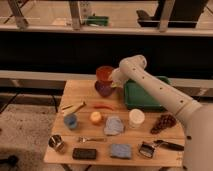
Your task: Stack bowls into tray
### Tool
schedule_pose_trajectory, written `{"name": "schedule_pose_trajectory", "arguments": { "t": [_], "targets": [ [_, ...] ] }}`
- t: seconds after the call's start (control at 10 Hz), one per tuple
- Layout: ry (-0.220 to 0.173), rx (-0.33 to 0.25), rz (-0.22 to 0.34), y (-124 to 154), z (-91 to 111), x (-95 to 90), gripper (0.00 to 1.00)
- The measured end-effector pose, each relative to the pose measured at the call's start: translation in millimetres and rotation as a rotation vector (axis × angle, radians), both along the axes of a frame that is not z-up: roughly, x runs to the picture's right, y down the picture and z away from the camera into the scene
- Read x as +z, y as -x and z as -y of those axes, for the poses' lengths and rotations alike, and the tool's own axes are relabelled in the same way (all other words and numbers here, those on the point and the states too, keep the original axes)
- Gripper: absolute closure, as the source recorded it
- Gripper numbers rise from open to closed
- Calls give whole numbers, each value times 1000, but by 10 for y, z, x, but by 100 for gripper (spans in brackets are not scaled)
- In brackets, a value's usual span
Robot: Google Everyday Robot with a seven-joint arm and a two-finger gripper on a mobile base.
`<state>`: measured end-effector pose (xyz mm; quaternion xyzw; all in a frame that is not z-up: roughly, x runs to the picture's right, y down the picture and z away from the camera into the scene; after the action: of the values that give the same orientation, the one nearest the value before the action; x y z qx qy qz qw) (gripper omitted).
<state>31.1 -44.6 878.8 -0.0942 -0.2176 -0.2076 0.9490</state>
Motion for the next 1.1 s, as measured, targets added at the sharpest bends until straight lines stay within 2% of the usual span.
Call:
{"name": "schedule_pose_trajectory", "arguments": {
  "t": [0.1, 0.2, 0.5, 0.7, 1.1],
  "targets": [
    [1, -15, 22, 116, 15, 109, 99],
    [-1, -41, 54, 269, 37, 297, 99],
    [-15, -94, 75, 318, 39, 675, 99],
    [-20, -108, 53, 218, 23, 711, 99],
    [-39, -119, 2, 116, 26, 556, 99]
  ]
}}
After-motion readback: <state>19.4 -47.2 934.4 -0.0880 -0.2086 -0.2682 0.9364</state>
